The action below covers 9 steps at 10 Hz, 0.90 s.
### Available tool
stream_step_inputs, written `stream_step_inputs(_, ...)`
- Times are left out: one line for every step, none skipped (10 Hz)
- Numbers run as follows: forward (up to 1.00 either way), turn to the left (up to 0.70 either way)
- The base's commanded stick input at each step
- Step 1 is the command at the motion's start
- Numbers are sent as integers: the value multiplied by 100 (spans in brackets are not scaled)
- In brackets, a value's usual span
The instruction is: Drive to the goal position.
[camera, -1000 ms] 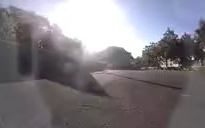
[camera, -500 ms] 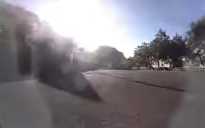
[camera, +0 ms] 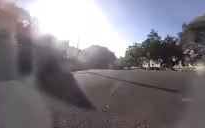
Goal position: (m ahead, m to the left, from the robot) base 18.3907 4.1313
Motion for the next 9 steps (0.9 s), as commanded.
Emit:
stream_step_inputs(70, 0)
stream_step_inputs(70, 0)
stream_step_inputs(70, 0)
stream_step_inputs(70, 0)
stream_step_inputs(70, 0)
stream_step_inputs(70, 0)
stream_step_inputs(70, 0)
stream_step_inputs(70, 0)
stream_step_inputs(70, 0)
